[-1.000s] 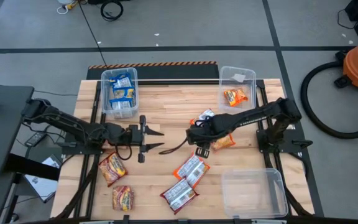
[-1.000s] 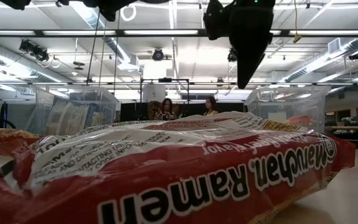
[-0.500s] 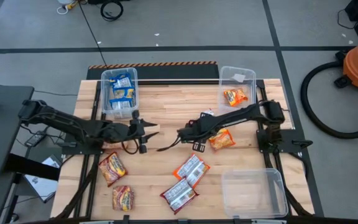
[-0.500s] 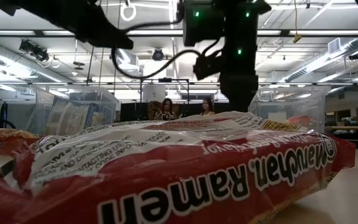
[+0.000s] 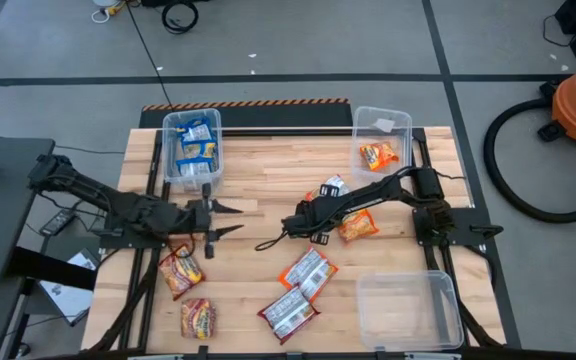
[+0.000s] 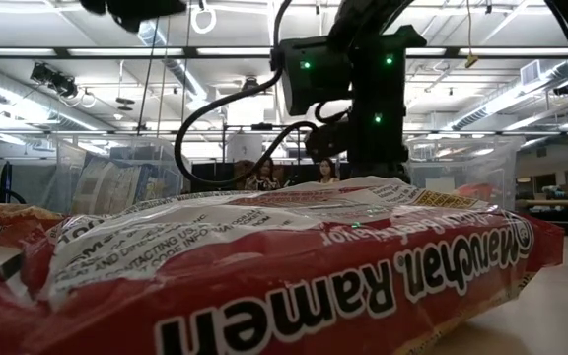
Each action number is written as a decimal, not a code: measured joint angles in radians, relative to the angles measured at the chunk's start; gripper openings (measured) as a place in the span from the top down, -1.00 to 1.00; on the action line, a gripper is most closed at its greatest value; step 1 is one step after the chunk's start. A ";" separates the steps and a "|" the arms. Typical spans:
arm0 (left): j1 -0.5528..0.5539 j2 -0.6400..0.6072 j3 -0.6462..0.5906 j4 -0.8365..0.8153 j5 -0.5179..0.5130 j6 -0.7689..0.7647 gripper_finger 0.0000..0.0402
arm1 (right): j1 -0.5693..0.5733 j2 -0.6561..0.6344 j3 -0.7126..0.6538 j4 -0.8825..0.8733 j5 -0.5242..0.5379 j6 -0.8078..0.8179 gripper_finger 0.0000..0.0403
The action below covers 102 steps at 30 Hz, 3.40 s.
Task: Sort Maruchan noodles
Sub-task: Put the orange noodle pack into the top right transparent bin
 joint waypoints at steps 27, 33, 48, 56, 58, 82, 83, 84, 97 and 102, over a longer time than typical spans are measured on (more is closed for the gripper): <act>0.166 0.050 0.000 -0.059 -0.054 -0.123 0.18 | -0.003 0.006 -0.059 0.061 -0.010 0.014 0.36; 0.204 0.065 0.000 -0.058 -0.065 -0.155 0.18 | -0.026 0.001 -0.057 0.074 -0.025 -0.007 0.93; 0.207 0.192 0.000 0.055 0.015 -0.019 0.18 | 0.099 -0.232 0.043 -0.088 0.073 0.002 0.98; 0.285 0.390 0.000 0.357 0.262 0.062 0.17 | 0.190 -0.311 0.043 -0.052 0.131 0.006 0.99; 0.311 0.435 0.000 0.435 0.328 0.056 0.14 | 0.203 -0.311 0.043 -0.046 0.131 0.007 0.99; 0.476 0.679 0.000 0.800 0.722 0.004 -0.17 | 0.208 -0.378 0.042 -0.031 0.147 -0.031 0.99; 0.479 0.700 0.001 0.837 0.725 -0.002 -0.17 | 0.208 -0.386 0.042 -0.026 0.147 -0.031 0.99; 0.482 0.721 0.000 0.875 0.728 -0.009 -0.17 | 0.208 -0.393 0.042 -0.022 0.145 -0.031 0.99; 0.482 0.848 0.040 1.023 0.776 -0.058 -0.17 | 0.201 -0.390 0.042 0.142 0.115 -0.115 0.99; 0.481 0.848 0.041 0.999 0.765 -0.069 -0.17 | 0.202 -0.391 0.042 0.186 0.099 -0.135 0.99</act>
